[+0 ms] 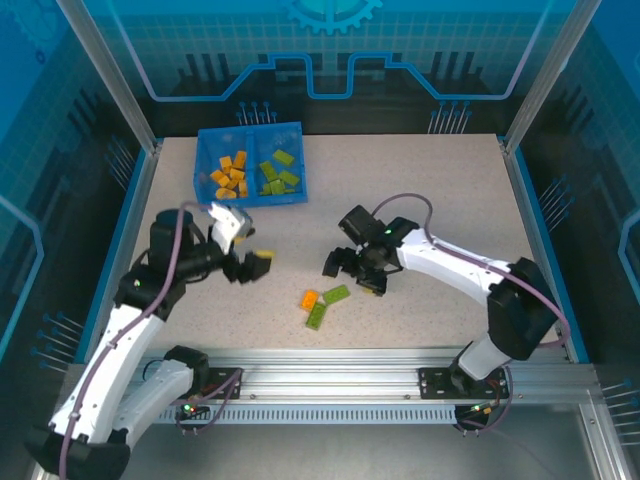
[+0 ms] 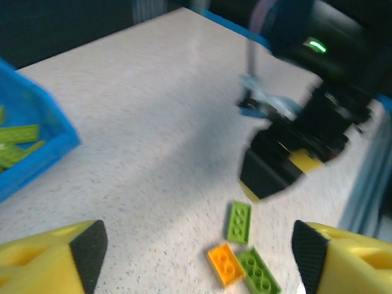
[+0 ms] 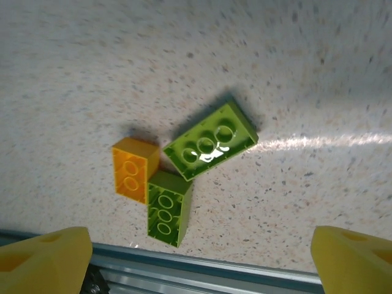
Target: Sort the legos into containers by color
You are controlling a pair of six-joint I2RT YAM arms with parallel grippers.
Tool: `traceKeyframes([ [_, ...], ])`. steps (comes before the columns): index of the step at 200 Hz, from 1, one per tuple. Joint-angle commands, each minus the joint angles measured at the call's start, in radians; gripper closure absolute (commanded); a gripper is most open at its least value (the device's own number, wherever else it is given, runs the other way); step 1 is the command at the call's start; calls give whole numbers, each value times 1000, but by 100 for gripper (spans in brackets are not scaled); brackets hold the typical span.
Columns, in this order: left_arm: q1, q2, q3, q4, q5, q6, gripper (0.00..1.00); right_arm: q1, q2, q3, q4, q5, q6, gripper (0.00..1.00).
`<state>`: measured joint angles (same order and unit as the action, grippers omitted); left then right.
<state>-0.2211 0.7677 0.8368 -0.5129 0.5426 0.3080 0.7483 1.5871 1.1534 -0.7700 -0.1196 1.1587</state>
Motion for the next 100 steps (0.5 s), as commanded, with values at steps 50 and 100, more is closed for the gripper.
traceKeyframes([
  [50, -29, -61, -193, -48, 246, 545, 1, 38, 211, 81, -19, -56, 266, 14],
  [100, -38, -66, -219, -45, 247, 589, 1, 36, 269, 89, 5, -25, 293, 18],
])
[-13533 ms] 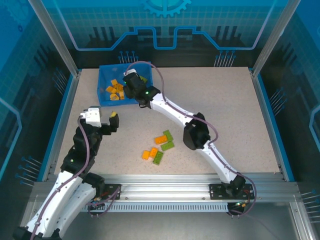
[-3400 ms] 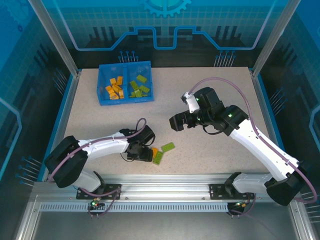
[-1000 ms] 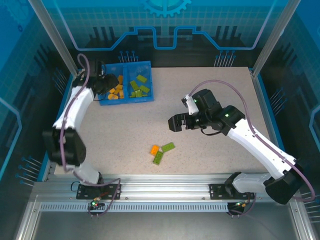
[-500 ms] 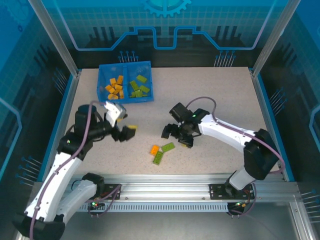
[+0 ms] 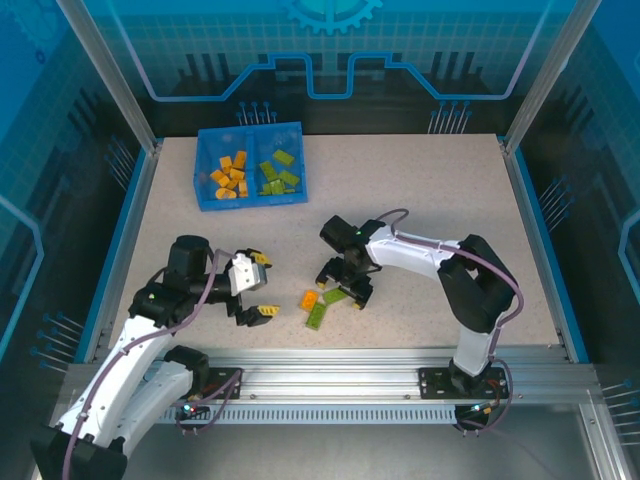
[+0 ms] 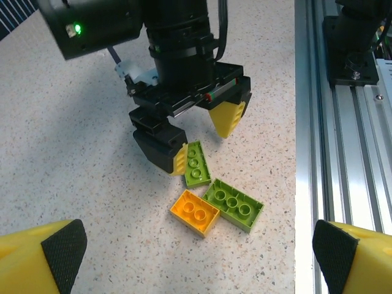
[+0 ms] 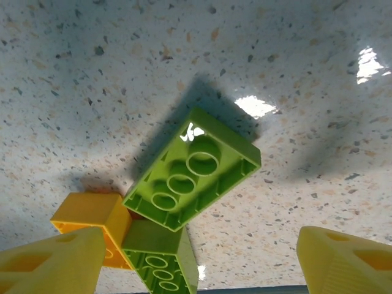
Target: Sort the legos into containers by color
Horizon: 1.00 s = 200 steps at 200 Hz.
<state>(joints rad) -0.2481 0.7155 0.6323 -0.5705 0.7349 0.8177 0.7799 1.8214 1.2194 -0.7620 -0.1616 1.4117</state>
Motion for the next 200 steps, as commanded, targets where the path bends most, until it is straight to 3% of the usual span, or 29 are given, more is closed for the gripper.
traceKeyframes([
  [1, -11, -14, -15, 12, 55, 81, 1, 5, 37, 23, -3, 17, 39, 18],
  [61, -25, -18, -43, -8, 54, 150, 1, -4, 118, 61, -2, 37, 31, 26],
  [132, -31, -16, -54, -13, 51, 188, 1, -5, 72, 9, -21, 106, 23, 60],
  [154, -31, -19, -52, -11, 47, 189, 1, -7, 25, 9, -19, 149, -34, 68],
  [200, -31, -30, -68, 67, 32, 127, 1, -7, -89, 75, 32, 262, -272, 69],
])
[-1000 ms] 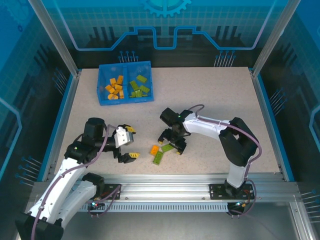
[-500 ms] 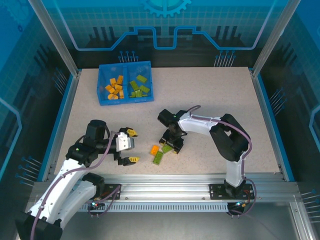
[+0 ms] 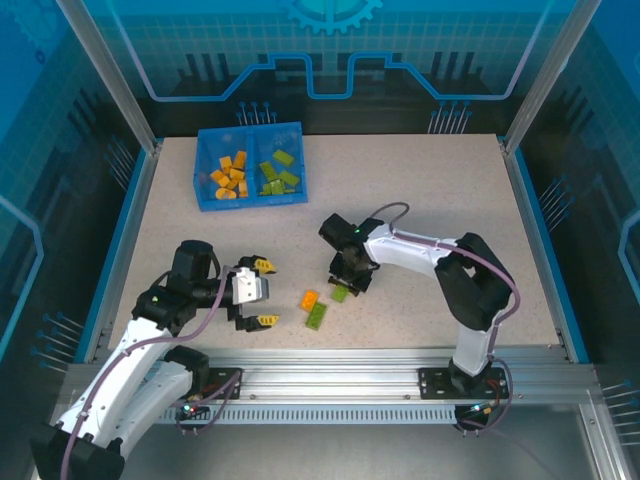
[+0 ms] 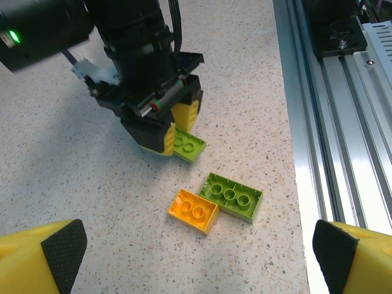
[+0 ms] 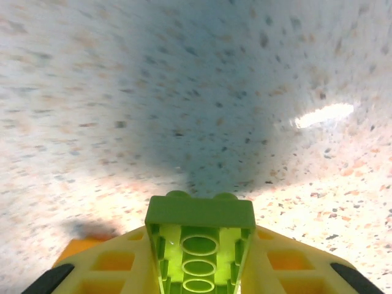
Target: Sort the legos into containers by color
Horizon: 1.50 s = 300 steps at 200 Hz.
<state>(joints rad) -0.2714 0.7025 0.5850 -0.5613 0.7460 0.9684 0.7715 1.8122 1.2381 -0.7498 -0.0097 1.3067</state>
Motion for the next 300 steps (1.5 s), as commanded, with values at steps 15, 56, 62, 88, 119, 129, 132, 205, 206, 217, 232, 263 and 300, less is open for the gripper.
traceKeyframes([
  [15, -7, -18, -24, 132, -6, -149, 1, 22, -105, 123, 34, 167, -318, 69],
  [56, 1, 41, 23, 293, -184, -568, 1, 55, -32, 362, 49, 255, -655, 70],
  [62, 5, 49, 36, 307, -230, -628, 1, 54, -6, 404, 42, 259, -684, 70],
  [88, 70, 61, 83, 332, -516, -908, 1, 51, 150, 636, -9, 313, -793, 70],
  [119, 137, 17, 120, 276, -699, -956, 1, 49, 347, 882, 1, 405, -911, 69],
  [129, 145, -4, 115, 267, -743, -948, 1, 48, 406, 953, 20, 433, -945, 69],
  [132, 146, -10, 113, 265, -753, -945, 1, 46, 425, 973, 22, 441, -953, 68],
  [205, 147, -41, 102, 259, -947, -910, 1, -10, 846, 1507, 72, 441, -991, 68],
  [206, 147, -41, 102, 259, -946, -910, 1, -11, 848, 1507, 76, 439, -988, 68],
  [217, 148, -37, 105, 259, -934, -914, 1, -20, 860, 1502, 126, 407, -973, 67],
  [232, 147, -28, 108, 257, -924, -915, 1, -31, 881, 1502, 195, 345, -959, 64],
  [263, 147, -16, 115, 251, -922, -915, 1, -49, 933, 1535, 281, 286, -910, 56],
  [300, 148, -16, 110, 251, -929, -912, 1, -60, 934, 1560, 283, 251, -856, 41],
])
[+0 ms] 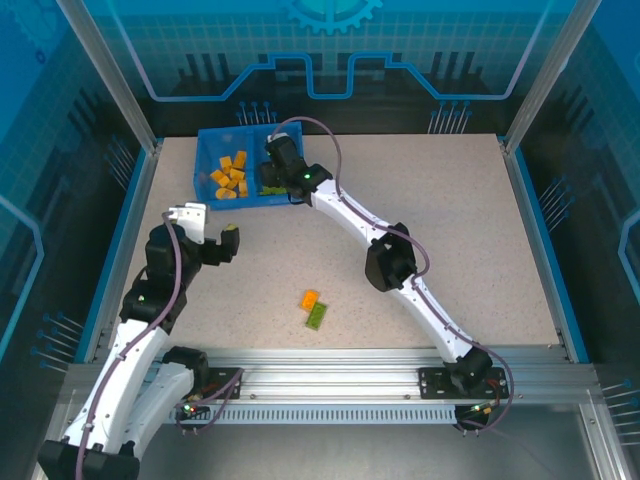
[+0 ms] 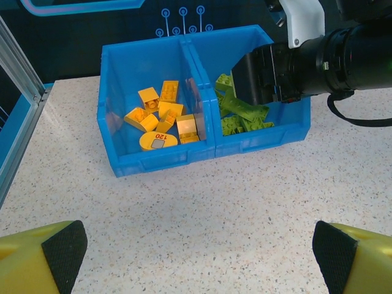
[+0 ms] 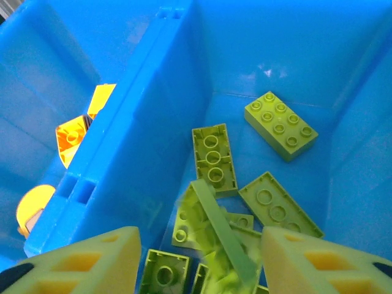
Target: Sort the legos into containers by color
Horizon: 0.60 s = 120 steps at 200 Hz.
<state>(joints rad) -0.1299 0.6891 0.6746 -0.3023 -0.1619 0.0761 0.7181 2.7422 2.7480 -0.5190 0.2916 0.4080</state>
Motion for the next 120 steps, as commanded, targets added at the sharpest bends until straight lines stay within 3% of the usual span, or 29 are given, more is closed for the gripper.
traceKeyframes([
  [1, 6, -2, 20, -8, -22, -19, 1, -7, 3, 50, 52, -51, 43, 41],
  [61, 7, 13, 22, -10, -14, -19, 1, 5, -266, -41, -164, -143, 8, 38],
  [84, 6, 33, 17, -4, 35, -28, 1, 5, -478, -222, -246, -167, -20, 33],
  [120, 6, 112, 20, 1, 261, -92, 1, 8, -880, -689, -221, -270, -89, 19],
])
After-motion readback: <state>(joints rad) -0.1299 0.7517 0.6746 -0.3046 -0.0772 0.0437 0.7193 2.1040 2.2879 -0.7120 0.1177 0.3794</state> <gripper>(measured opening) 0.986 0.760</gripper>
